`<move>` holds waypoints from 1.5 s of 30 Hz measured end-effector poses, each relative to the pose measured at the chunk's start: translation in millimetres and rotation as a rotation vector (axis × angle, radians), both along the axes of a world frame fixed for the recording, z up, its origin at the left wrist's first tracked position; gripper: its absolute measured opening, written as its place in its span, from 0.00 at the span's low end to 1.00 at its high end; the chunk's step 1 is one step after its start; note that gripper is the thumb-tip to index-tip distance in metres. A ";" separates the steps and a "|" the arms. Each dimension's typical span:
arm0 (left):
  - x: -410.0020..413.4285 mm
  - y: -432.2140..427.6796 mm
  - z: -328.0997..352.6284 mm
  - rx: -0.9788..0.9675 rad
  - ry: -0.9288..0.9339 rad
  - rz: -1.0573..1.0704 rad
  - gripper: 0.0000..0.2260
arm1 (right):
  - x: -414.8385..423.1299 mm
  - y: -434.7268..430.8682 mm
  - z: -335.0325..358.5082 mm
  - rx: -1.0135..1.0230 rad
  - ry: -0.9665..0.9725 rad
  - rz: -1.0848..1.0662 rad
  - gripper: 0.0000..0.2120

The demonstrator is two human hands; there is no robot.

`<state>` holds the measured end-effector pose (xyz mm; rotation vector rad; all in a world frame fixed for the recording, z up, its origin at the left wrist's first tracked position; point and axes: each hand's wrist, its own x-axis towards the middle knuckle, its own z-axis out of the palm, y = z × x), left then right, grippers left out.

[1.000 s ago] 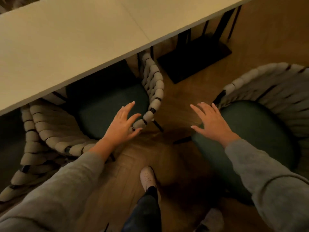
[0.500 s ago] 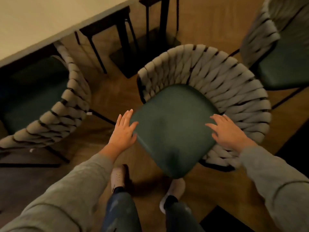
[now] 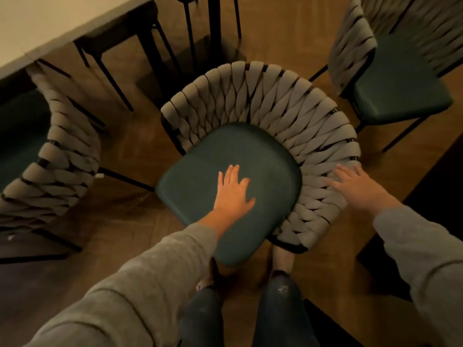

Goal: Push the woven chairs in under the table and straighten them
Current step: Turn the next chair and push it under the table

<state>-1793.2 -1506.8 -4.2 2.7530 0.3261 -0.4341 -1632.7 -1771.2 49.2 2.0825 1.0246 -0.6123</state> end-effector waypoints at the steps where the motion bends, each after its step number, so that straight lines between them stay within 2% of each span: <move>1: 5.9 -15.0 0.0 -0.037 0.017 0.019 0.27 | 9.4 -2.1 -2.3 0.003 0.011 0.006 0.34; 5: 39.8 -80.6 -9.1 -0.312 0.167 0.210 0.33 | 60.9 -5.8 -14.0 -0.043 0.076 0.118 0.36; 7: 57.0 -114.5 -12.7 -0.473 0.262 0.322 0.38 | 93.2 -8.2 -22.8 -0.086 0.115 0.225 0.35; 10: 77.9 -172.3 -18.6 -0.611 0.397 0.355 0.44 | 141.1 -14.5 -33.5 -0.083 0.181 0.460 0.33; 12: 87.2 -204.2 -23.2 -0.572 0.463 0.326 0.44 | 164.6 -13.0 -36.9 -0.063 0.216 0.609 0.31; 15: 98.2 -225.5 -28.6 -0.413 0.503 0.294 0.38 | 187.6 -5.4 -42.2 0.002 0.275 0.717 0.28; 18: 103.5 -231.4 -28.6 -0.362 0.512 0.285 0.38 | 199.9 -10.1 -50.9 0.078 0.321 0.753 0.24; 24: 115.3 -222.0 -23.2 -0.370 0.485 0.304 0.37 | 211.4 -7.4 -56.3 0.102 0.340 0.741 0.21; 34: 144.7 -158.9 -24.6 -0.316 0.385 0.278 0.31 | 238.7 32.1 -60.1 0.147 0.313 0.704 0.16; 45: 171.2 -29.3 -25.7 -0.227 0.384 0.123 0.24 | 250.6 120.5 -55.6 0.201 0.290 0.581 0.13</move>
